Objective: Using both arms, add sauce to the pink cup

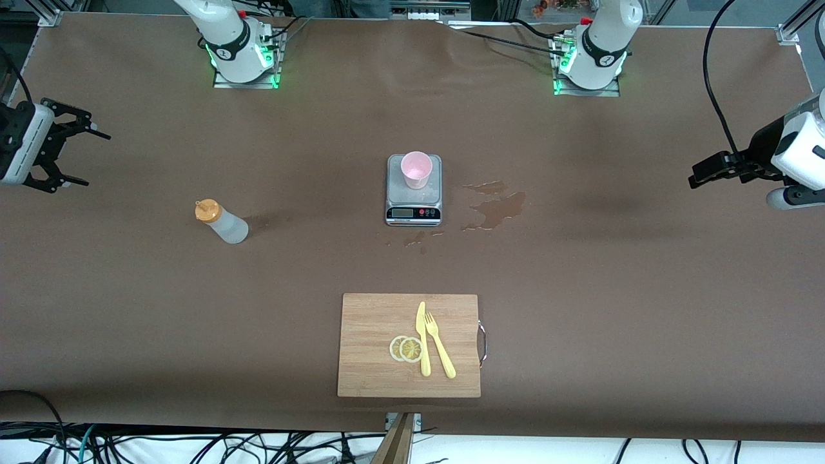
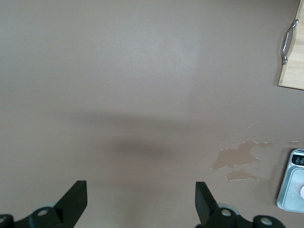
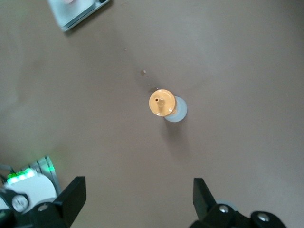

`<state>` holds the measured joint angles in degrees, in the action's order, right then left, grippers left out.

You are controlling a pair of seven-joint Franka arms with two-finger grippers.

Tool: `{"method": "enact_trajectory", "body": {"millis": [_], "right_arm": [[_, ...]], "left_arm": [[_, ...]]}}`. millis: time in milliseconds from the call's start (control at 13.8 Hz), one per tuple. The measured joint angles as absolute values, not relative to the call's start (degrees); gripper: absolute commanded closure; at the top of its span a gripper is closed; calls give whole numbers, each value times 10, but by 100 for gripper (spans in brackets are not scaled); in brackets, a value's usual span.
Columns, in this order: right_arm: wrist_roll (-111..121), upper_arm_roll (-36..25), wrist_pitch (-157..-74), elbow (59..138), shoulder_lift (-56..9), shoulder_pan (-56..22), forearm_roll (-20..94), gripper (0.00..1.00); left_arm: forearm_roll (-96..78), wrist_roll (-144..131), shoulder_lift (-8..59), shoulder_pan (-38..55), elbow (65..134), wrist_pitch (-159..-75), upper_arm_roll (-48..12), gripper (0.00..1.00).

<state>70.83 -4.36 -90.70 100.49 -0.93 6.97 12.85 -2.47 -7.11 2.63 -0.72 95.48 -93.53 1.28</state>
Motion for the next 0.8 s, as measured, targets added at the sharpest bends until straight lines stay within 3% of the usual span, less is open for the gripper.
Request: {"method": "enact_trajectory", "body": {"millis": [797], "right_arm": [[196,-24,-946,1005,34,-33,66,0]], "left_arm": [[-25,-71,26,-7,955,-935,12,0]]}}
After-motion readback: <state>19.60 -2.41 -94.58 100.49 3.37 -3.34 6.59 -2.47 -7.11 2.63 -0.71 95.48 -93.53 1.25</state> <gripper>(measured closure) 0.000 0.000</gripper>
